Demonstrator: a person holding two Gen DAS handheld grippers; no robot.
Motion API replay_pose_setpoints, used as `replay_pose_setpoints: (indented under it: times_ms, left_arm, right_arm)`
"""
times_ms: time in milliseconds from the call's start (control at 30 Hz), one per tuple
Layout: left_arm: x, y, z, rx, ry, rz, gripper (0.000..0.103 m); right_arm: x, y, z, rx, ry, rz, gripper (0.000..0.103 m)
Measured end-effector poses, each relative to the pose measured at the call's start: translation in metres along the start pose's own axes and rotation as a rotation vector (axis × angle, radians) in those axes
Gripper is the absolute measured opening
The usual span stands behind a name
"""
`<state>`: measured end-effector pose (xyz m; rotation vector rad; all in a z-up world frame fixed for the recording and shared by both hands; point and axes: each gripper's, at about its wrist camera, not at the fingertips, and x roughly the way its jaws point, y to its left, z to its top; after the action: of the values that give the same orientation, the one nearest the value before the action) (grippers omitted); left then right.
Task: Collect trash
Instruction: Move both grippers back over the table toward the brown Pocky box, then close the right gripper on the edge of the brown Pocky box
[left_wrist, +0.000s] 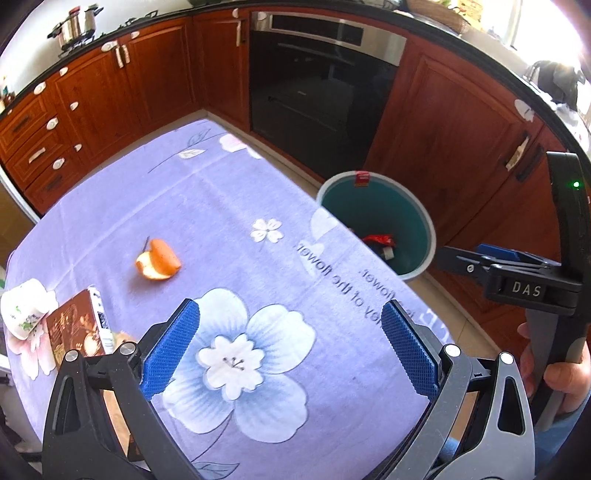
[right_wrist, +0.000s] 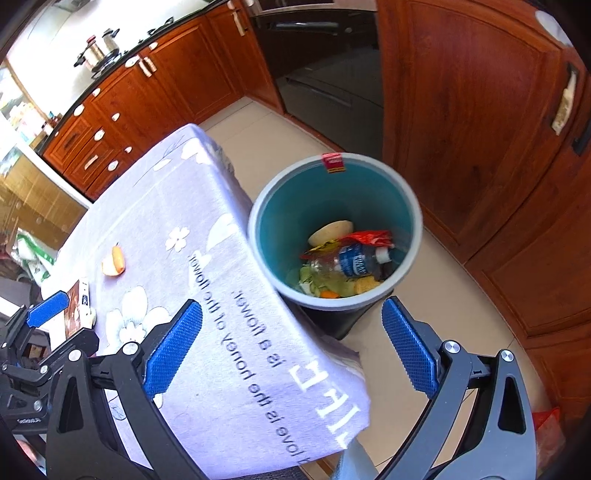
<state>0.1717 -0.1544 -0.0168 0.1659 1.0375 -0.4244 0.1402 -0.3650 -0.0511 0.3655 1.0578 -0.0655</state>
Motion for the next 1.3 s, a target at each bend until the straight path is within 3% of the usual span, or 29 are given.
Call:
replay_pose_setpoints:
  times_ms: [400, 700, 833, 1100, 1300]
  left_arm:
    - [-0.022, 0.139, -0.072, -0.208, 0.036, 0.150, 0.099]
    - [-0.031, 0.198, -0.105, -0.278, 0.033, 0.226, 0.099]
    - [-0.023, 0.225, -0.108, -0.281, 0.044, 0.296, 0.099]
    - [-0.010, 0.256, -0.122, -0.306, 0.067, 0.251, 0.099]
    - [-0.008, 0.253, -0.129, -0.281, 0.050, 0.193, 0.099]
  right_arm:
    - [0.032, 0.099, -0.017, -0.190, 0.079, 0.070, 0.094]
    - [0.054, 0.150, -0.037, -0.301, 0.142, 0.070, 0.094]
    - [0.062, 0.166, -0.039, -0.332, 0.158, 0.071, 0.094]
    - [0.077, 0.200, -0.039, -0.390, 0.183, 0.081, 0.094]
    - [0.072, 0.247, -0.031, -0.461, 0.126, 0.157, 0.094]
